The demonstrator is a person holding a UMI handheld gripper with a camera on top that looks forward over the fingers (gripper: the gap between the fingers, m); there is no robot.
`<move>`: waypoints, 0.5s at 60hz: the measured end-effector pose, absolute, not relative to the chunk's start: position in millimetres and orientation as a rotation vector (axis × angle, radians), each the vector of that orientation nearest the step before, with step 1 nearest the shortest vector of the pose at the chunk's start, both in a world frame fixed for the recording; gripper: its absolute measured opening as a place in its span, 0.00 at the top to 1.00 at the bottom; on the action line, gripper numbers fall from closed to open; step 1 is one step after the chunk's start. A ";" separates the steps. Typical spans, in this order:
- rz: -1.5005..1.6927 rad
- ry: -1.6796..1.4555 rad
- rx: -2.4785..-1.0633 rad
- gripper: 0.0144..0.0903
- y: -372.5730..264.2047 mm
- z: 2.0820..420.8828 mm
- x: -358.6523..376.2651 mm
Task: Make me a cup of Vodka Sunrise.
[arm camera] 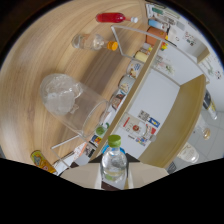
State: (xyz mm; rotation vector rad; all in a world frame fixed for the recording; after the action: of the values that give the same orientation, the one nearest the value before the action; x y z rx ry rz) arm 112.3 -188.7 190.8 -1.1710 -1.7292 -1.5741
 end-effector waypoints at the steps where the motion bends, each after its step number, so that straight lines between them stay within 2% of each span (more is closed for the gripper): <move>1: -1.573 -1.734 -1.168 0.73 -188.9 190.4 111.6; 14: -1.495 -1.674 -1.224 0.73 -190.8 189.3 107.9; 22: -1.267 -1.414 -1.385 0.73 -195.2 211.5 101.5; 30: -0.835 -1.003 -1.587 0.72 -202.4 235.8 92.9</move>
State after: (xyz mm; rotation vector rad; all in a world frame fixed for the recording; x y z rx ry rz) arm 92.9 -202.4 235.8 -1.5867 -1.0035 -0.8349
